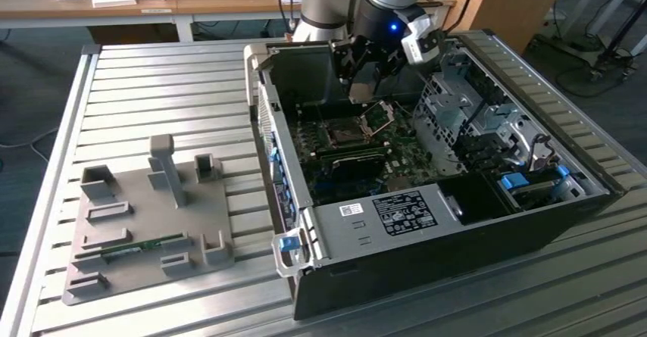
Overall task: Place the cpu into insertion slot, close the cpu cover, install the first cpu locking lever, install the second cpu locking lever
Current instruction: 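Place the cpu into insertion slot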
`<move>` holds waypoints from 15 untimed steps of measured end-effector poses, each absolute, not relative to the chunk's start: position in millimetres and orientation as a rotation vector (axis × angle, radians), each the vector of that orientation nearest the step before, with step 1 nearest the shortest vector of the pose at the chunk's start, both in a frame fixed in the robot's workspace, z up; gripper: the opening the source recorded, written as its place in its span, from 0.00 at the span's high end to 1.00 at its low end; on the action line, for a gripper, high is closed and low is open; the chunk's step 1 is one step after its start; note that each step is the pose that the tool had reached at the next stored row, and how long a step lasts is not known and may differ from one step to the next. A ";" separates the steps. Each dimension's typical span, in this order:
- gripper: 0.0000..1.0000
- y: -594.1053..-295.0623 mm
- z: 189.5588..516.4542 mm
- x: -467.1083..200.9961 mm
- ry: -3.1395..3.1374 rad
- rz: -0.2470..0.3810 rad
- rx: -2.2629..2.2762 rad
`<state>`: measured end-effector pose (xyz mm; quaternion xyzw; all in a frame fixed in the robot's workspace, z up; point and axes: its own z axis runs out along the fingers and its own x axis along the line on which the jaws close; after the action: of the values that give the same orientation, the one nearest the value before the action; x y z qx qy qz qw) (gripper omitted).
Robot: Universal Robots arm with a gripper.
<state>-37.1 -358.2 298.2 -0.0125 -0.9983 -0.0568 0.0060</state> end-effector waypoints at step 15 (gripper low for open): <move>0.46 -358.2 290.9 -37.1 -3.124 -0.178 -0.039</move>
<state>-37.1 -358.2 290.9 -0.0125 -0.9983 -0.0570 0.0061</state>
